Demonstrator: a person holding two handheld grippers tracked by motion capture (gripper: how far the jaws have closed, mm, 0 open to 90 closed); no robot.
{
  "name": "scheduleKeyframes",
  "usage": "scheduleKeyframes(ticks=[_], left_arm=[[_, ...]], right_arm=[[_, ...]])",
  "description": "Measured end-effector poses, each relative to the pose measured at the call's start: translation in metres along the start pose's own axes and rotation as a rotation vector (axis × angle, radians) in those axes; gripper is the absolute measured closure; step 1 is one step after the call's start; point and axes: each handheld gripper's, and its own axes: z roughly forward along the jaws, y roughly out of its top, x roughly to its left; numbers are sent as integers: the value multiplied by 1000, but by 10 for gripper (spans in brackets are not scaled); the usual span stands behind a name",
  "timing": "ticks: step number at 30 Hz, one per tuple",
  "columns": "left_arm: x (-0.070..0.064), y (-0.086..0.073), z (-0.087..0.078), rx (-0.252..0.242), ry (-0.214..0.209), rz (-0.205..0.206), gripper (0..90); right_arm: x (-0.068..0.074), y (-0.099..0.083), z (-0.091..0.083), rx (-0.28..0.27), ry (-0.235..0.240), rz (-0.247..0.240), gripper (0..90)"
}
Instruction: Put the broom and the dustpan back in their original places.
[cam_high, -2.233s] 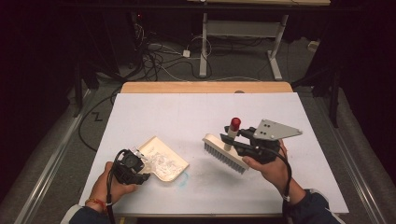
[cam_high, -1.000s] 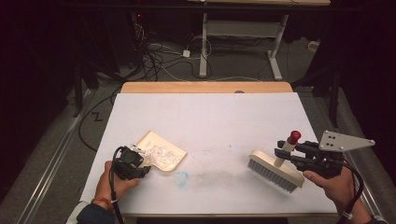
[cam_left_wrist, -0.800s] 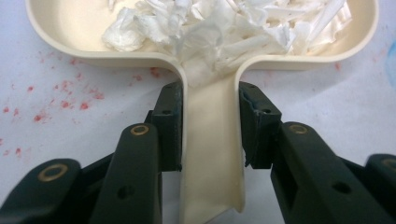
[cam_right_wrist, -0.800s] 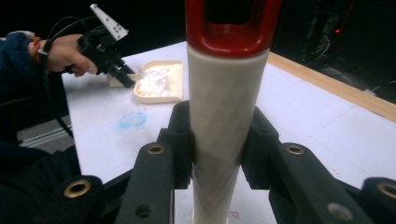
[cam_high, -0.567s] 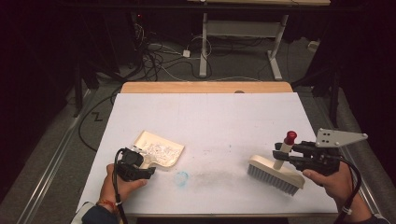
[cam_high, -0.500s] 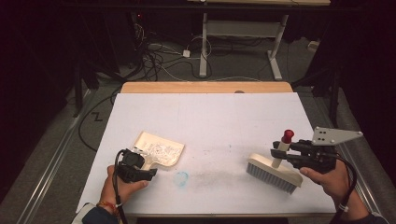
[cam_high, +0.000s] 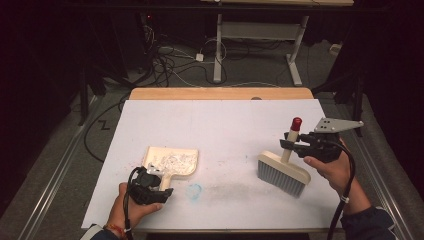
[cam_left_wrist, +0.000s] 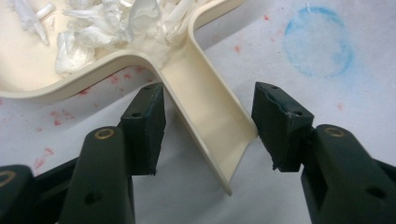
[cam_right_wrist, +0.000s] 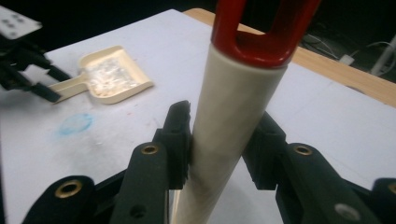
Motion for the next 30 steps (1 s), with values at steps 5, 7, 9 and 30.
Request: scheduleKeyframes(ticks=[5, 7, 9, 30], left_arm=[[-5, -1, -1, -10, 8, 27, 437], [-6, -2, -1, -19, -5, 29, 436], [-8, -1, 1, -18, -8, 38, 435], [-8, 4, 1, -146, 19, 89, 349]], right_arm=[[-14, 2, 16, 32, -119, 27, 599], [-21, 1, 21, 48, -147, 41, 590], [-27, 1, 25, 61, -189, 51, 577], [-51, 15, 81, 72, -419, 93, 489]])
